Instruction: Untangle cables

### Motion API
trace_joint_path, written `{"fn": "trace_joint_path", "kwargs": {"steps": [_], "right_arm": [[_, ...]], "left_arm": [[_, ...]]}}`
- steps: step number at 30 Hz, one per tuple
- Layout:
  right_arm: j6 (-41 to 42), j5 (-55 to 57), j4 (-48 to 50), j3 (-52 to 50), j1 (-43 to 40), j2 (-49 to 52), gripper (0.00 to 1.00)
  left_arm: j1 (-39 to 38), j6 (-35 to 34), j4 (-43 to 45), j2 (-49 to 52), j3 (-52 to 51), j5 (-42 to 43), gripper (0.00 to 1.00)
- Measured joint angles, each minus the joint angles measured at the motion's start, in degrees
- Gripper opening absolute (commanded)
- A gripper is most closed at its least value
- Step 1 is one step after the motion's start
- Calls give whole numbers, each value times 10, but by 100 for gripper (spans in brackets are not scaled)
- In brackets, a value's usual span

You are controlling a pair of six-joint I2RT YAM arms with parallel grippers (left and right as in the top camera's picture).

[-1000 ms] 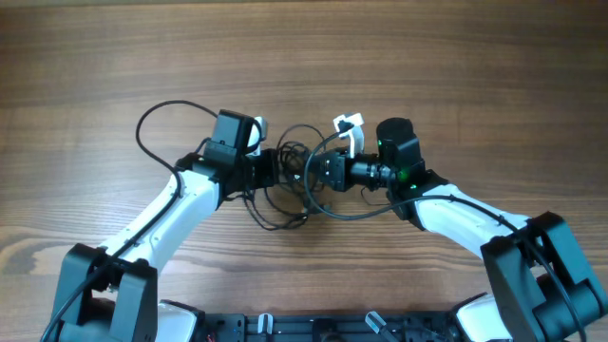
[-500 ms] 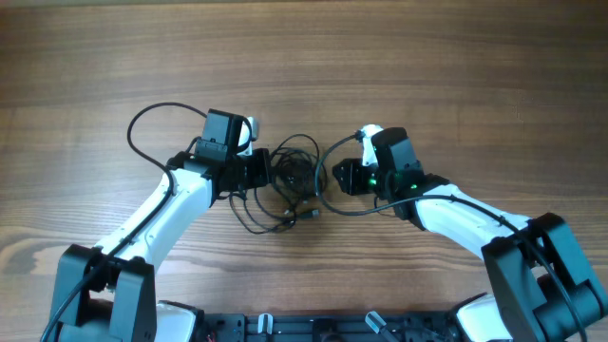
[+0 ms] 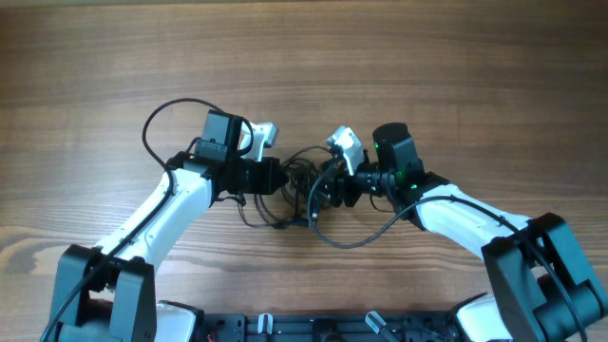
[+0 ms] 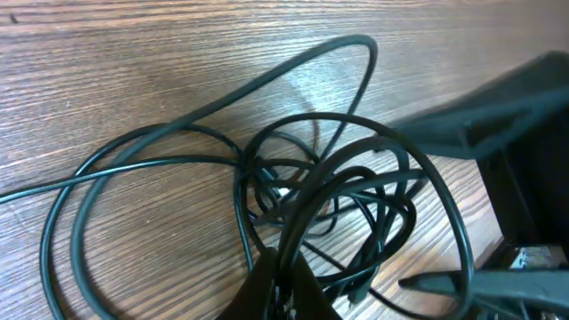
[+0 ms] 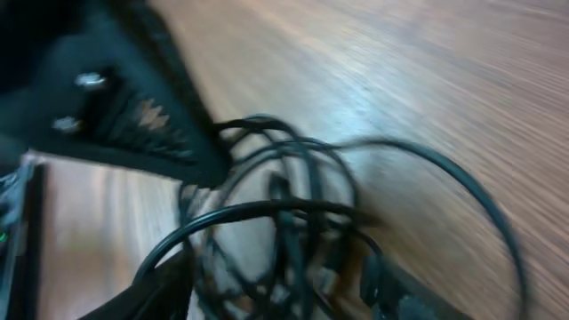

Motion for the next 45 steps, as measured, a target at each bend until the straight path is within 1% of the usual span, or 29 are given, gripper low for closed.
{"fn": "trace_joint_path", "kwargs": {"steps": [2, 3, 4, 7, 13, 17, 19, 21, 23, 28, 33, 35, 38, 42, 45], "right_arm": [[-12, -16, 0, 0, 0, 0, 14], [-19, -19, 0, 0, 0, 0, 8], [-23, -18, -1, 0, 0, 0, 7], [-11, -1, -14, 0, 0, 0, 8], [33, 70, -54, 0, 2, -1, 6], [47, 107, -104, 4, 7, -4, 6], [50, 123, -126, 8, 10, -6, 4], [51, 153, -157, 14, 13, -9, 4], [53, 185, -180, 10, 6, -9, 5], [56, 210, -188, 10, 6, -9, 5], [55, 215, -193, 10, 6, -9, 7], [56, 216, -194, 10, 6, -9, 4], [63, 212, -194, 10, 6, -9, 4], [14, 146, -192, 8, 4, -9, 7], [-18, 94, -181, 7, 3, -9, 8]], "left_arm": [[0, 3, 0, 0, 0, 1, 4], [0, 3, 0, 0, 0, 1, 4], [0, 4, 0, 0, 0, 1, 4], [0, 4, 0, 0, 0, 3, 4], [-1, 4, 3, 0, 0, 7, 4], [-1, 4, 0, 0, 0, 7, 4], [2, 4, -4, 0, 0, 8, 4], [10, 4, -7, 0, 0, 6, 4], [37, 2, -8, 0, 0, -3, 4], [59, -9, -11, 0, 0, -5, 4], [61, -14, -13, 0, 0, -5, 4], [61, -20, -13, 0, 0, -5, 4], [61, -29, -13, 0, 0, -1, 4], [62, -35, -17, 0, 0, 13, 9], [62, -37, -19, 0, 0, 16, 10]]}}
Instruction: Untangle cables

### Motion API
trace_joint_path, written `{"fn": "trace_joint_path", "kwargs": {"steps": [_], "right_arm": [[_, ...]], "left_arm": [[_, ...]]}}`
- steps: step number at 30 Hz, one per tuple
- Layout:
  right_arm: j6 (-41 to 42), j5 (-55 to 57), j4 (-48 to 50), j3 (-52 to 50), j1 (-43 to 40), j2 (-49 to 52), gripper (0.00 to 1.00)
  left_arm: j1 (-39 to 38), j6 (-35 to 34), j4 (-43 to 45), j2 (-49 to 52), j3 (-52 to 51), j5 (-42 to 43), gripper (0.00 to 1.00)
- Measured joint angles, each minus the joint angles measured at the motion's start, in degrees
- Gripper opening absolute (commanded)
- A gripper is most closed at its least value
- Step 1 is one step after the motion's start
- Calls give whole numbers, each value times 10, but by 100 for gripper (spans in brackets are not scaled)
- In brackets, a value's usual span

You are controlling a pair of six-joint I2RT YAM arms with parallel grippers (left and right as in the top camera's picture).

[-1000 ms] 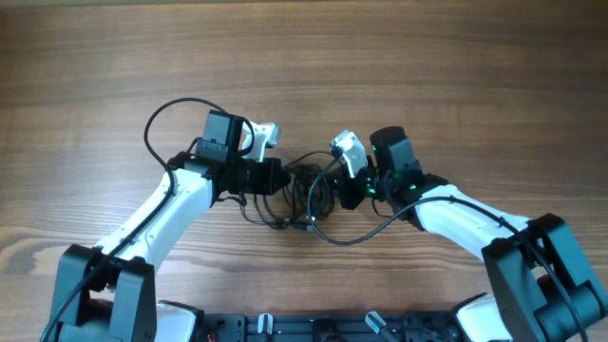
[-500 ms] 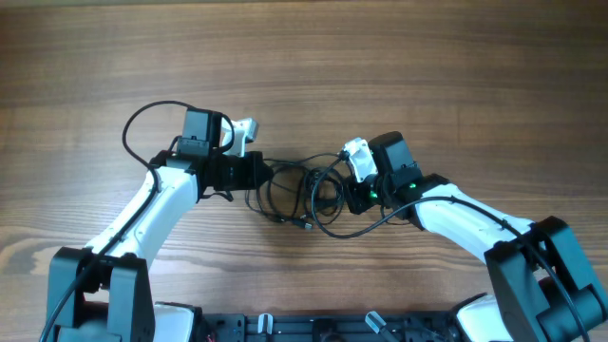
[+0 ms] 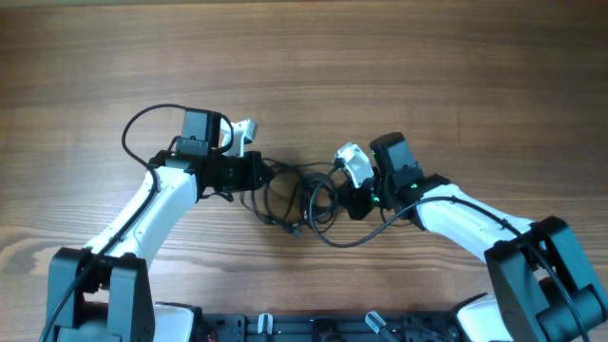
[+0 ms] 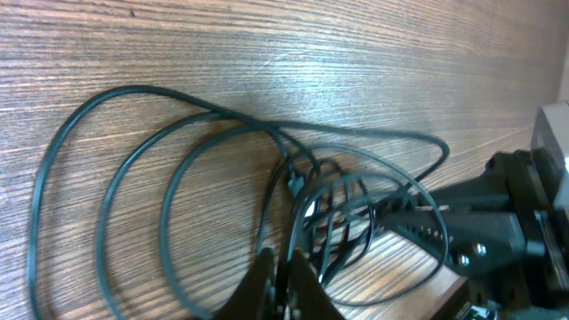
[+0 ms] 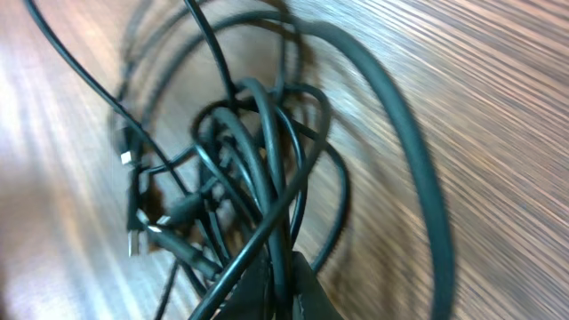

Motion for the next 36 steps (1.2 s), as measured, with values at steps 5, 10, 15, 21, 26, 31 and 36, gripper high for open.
{"fn": "trace_joint_path", "kwargs": {"steps": [5, 10, 15, 21, 26, 31, 36], "right_arm": [[-19, -107, 87, -2, 0, 0, 9], [11, -201, 176, -3, 0, 0, 9], [23, -250, 181, -3, 0, 0, 9], [31, -299, 205, -3, 0, 0, 8], [39, -309, 205, -3, 0, 0, 8], [39, -317, 206, -3, 0, 0, 8], [45, -318, 207, -3, 0, 0, 8]], "left_arm": [[-3, 0, 0, 0, 0, 2, 12], [-3, 0, -4, 0, 0, 4, 12], [-3, 0, -10, 0, 0, 3, 12], [-3, 0, -15, 0, 0, 3, 22], [-3, -18, -15, 0, 0, 2, 63], [-3, -129, -15, 0, 0, 17, 76], [-3, -225, -13, 0, 0, 38, 64]]}}
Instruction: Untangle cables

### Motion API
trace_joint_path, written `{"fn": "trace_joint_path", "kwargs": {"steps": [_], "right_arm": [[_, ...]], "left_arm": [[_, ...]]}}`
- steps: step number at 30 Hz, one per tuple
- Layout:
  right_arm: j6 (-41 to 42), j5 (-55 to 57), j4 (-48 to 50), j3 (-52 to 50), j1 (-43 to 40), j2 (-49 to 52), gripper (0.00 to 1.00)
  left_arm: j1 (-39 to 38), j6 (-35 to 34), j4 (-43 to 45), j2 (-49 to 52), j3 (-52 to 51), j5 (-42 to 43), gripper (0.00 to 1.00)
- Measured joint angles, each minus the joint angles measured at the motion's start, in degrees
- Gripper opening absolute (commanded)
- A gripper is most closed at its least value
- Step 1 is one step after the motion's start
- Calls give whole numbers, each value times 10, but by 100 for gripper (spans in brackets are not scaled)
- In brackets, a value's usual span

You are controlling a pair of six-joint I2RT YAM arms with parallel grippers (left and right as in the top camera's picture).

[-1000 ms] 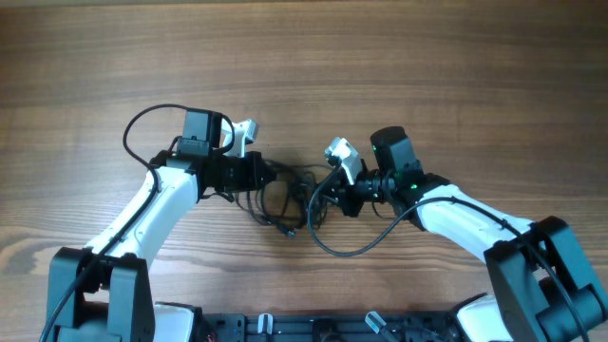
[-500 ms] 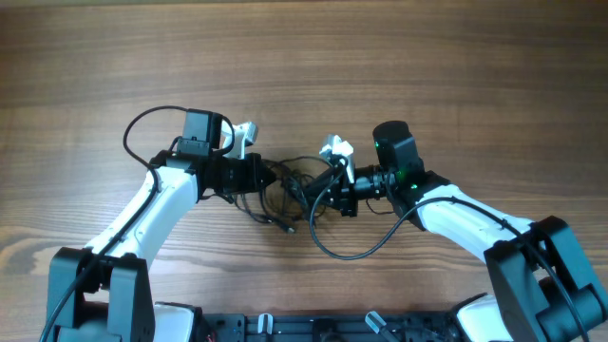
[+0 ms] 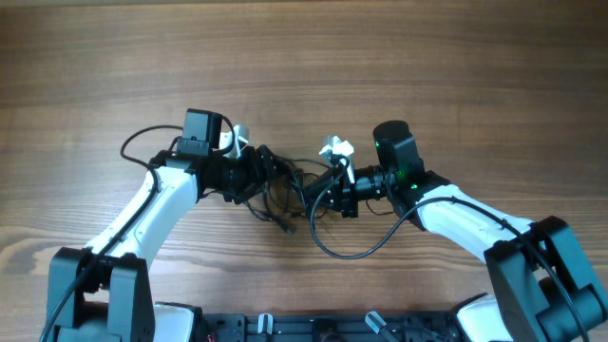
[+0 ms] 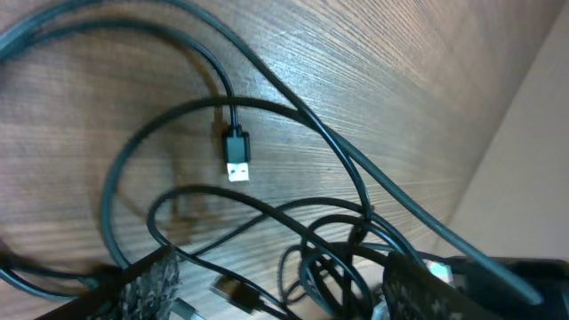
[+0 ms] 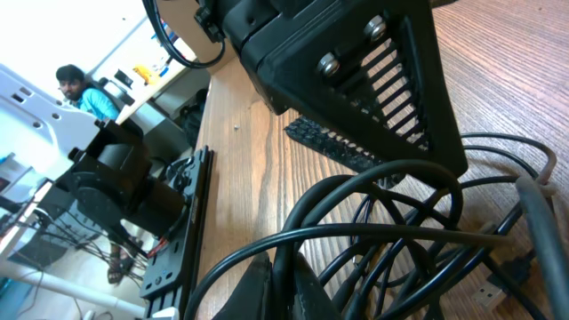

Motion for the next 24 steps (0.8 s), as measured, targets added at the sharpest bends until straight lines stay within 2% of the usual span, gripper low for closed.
{"fn": "trace_joint_path", "kwargs": {"steps": [2, 8, 24], "right_arm": [[3, 0, 0, 0, 0, 0, 8], [7, 0, 0, 0, 0, 0, 8], [8, -22, 6, 0, 0, 0, 4]], "left_arm": [[0, -31, 1, 0, 0, 6, 54], [0, -75, 16, 0, 0, 7, 47], [0, -108, 31, 0, 0, 4, 47]]}}
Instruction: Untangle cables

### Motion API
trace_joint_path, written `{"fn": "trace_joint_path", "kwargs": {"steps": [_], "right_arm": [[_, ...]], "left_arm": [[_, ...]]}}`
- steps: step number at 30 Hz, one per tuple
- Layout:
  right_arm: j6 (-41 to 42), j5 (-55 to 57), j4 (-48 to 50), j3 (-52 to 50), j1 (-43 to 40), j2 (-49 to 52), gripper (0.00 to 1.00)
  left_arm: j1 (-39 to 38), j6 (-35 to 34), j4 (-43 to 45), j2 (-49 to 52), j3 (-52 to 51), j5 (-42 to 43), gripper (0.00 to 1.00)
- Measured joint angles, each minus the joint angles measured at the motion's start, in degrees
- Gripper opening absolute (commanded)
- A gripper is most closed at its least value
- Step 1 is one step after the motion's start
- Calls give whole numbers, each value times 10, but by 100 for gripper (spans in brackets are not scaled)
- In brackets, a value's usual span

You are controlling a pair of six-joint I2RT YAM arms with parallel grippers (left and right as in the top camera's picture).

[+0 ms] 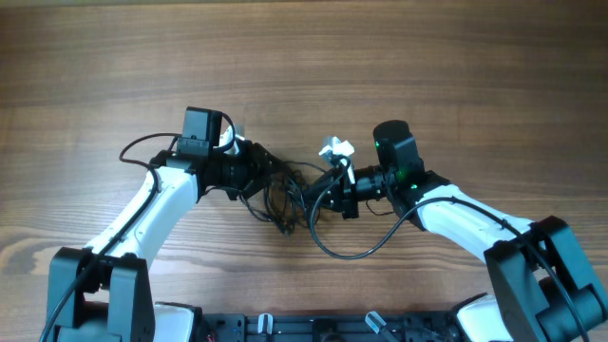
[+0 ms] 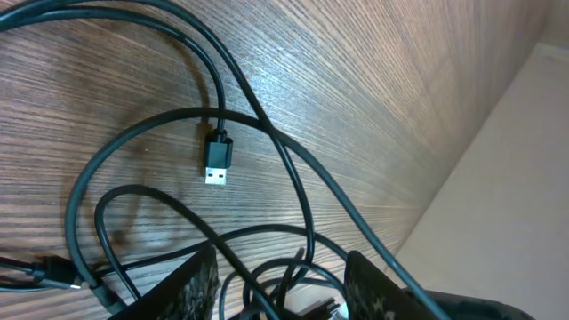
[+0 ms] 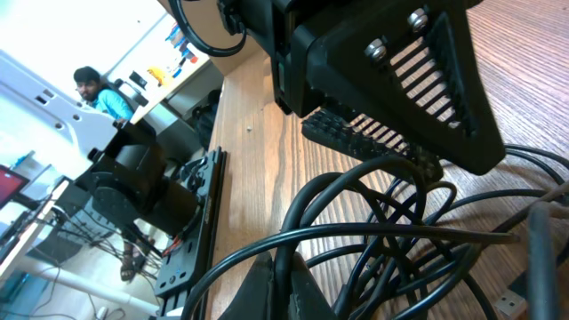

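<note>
A knot of thin black cables (image 1: 285, 197) lies on the wooden table between my two arms. My left gripper (image 1: 269, 169) is at the knot's left edge. In the left wrist view it (image 2: 280, 289) stands open, with several cable loops running between its fingers (image 2: 191, 284). A loose USB plug (image 2: 216, 163) lies on the wood ahead of it. My right gripper (image 1: 318, 197) is at the knot's right edge. The right wrist view shows it (image 3: 277, 286) shut on one black cable (image 3: 356, 191), facing the left gripper's ribbed finger (image 3: 391, 89).
Wooden table (image 1: 427, 66) stretches all round the knot. A black lead loops out from each arm: one beside the left wrist (image 1: 133, 150), one under the right forearm (image 1: 347, 249). The arm bases' rail (image 1: 313, 328) runs along the near edge.
The left gripper has shifted slightly further over the knot, still open, and the USB plug sits a little higher and further left in its view. The right gripper keeps its cable.
Both grippers were first close together at the knot, each shut on cable. Then they stood further apart with the loops spread between them. Later the left gripper was open back at the knot. Now it straddles several loops while the right holds on.
</note>
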Motion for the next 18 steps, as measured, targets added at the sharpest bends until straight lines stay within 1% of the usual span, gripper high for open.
{"fn": "trace_joint_path", "kwargs": {"steps": [2, 3, 4, 6, 8, 9, 12, 14, 18], "right_arm": [[0, -3, 1, 0, 0, 0, 4], [0, -4, 1, 0, 0, 0, 4], [0, -4, 1, 0, 0, 0, 4], [0, -6, 2, 0, 0, 0, 4], [0, -6, 2, 0, 0, 0, 4], [0, -6, 2, 0, 0, 0, 4], [0, -7, 2, 0, 0, 0, 4], [0, -9, 2, 0, 0, 0, 4], [0, -15, 3, 0, 0, 0, 4]], "left_arm": [[0, -2, 0, 0, 0, 0, 47], [0, -4, 0, 0, 0, 0, 44], [0, -4, 0, 0, 0, 0, 38], [0, -6, 0, 0, 0, 0, 29], [0, -7, 0, 0, 0, 0, 22], [0, -9, 0, 0, 0, 0, 20], [0, -10, 0, 0, 0, 0, 20], [0, -10, 0, 0, 0, 0, 26], [0, -12, -3, 0, 0, 1, 28]]}}
